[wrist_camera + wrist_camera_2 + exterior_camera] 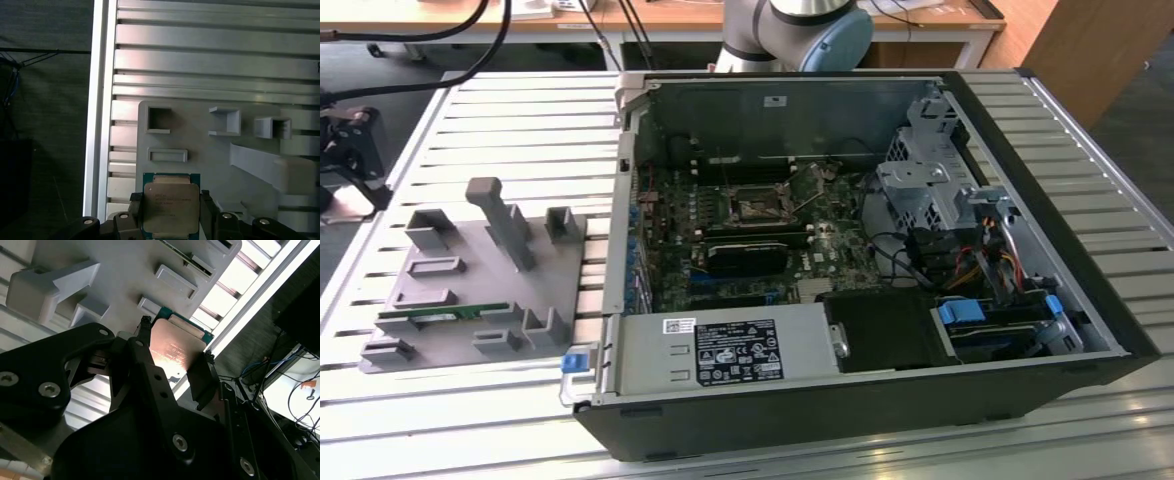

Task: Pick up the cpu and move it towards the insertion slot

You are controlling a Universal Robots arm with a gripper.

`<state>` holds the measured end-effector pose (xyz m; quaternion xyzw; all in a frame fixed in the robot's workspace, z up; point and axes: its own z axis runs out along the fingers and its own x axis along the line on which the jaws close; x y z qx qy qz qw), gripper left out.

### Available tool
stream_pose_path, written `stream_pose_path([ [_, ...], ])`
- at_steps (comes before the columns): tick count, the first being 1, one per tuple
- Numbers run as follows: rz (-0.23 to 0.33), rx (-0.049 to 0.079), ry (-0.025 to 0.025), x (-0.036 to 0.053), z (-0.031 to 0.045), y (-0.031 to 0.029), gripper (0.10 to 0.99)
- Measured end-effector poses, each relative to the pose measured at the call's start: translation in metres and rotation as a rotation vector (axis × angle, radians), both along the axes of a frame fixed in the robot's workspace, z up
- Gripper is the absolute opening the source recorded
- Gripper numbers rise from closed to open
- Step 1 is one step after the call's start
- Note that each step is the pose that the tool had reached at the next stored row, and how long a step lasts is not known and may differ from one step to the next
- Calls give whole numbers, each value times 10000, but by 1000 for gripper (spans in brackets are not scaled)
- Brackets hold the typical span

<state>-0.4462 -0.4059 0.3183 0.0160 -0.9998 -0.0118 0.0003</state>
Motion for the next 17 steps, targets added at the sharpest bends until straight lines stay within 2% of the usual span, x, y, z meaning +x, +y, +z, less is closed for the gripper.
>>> stream_pose_path([
  [17,0,-11,-1,0,70,1,541],
])
